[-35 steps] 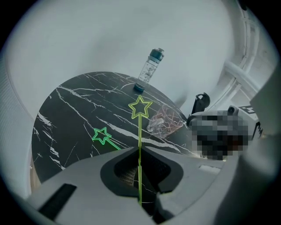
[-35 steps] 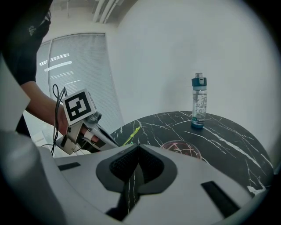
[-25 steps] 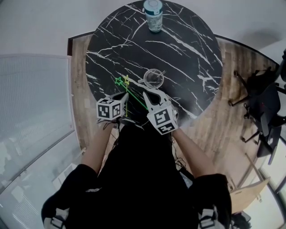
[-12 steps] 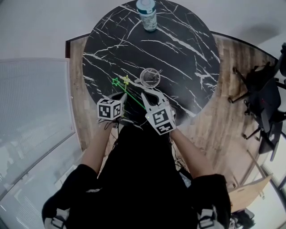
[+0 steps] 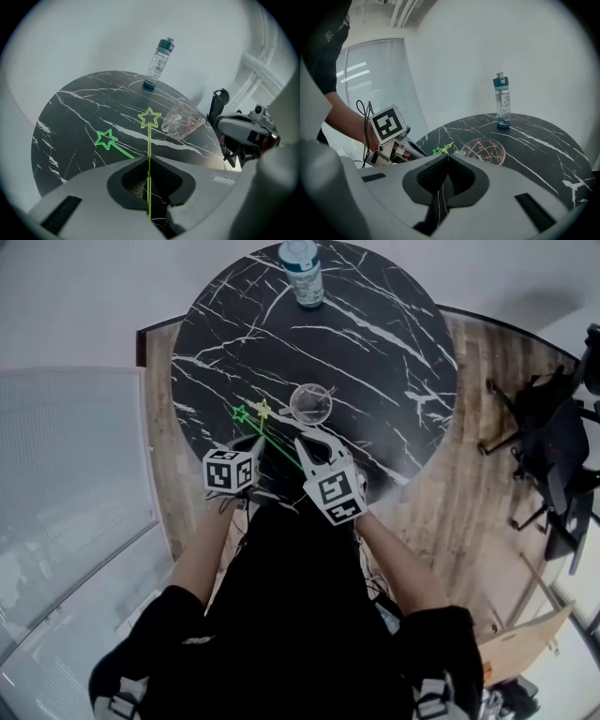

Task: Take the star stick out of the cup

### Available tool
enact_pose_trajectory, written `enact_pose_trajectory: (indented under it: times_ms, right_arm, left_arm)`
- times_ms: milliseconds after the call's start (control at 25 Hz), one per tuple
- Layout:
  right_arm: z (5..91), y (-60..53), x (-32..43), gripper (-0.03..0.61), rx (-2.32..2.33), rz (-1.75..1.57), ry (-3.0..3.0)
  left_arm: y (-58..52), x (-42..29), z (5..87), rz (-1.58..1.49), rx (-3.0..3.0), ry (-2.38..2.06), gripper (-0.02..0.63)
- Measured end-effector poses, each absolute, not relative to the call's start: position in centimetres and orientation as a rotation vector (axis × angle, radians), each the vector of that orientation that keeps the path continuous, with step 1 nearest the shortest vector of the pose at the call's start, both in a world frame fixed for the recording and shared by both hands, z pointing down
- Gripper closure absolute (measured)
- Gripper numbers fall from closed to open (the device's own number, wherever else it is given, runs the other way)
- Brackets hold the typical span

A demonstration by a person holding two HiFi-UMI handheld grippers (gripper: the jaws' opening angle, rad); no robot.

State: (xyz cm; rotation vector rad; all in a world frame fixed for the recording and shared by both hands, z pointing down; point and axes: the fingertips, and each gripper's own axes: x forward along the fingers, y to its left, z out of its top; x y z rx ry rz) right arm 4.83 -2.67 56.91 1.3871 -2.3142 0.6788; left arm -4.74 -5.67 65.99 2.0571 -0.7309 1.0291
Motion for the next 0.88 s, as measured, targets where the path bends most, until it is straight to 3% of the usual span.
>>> enact_pose_trajectory:
  times_ms: [880]
  right_arm:
    - [52.4,-4.7,1.6,0.581,1.452,0.558,-2.364]
  left_arm:
    - [-7.2,-7.5,57.7,0.867,2.263,-0.86,0.614]
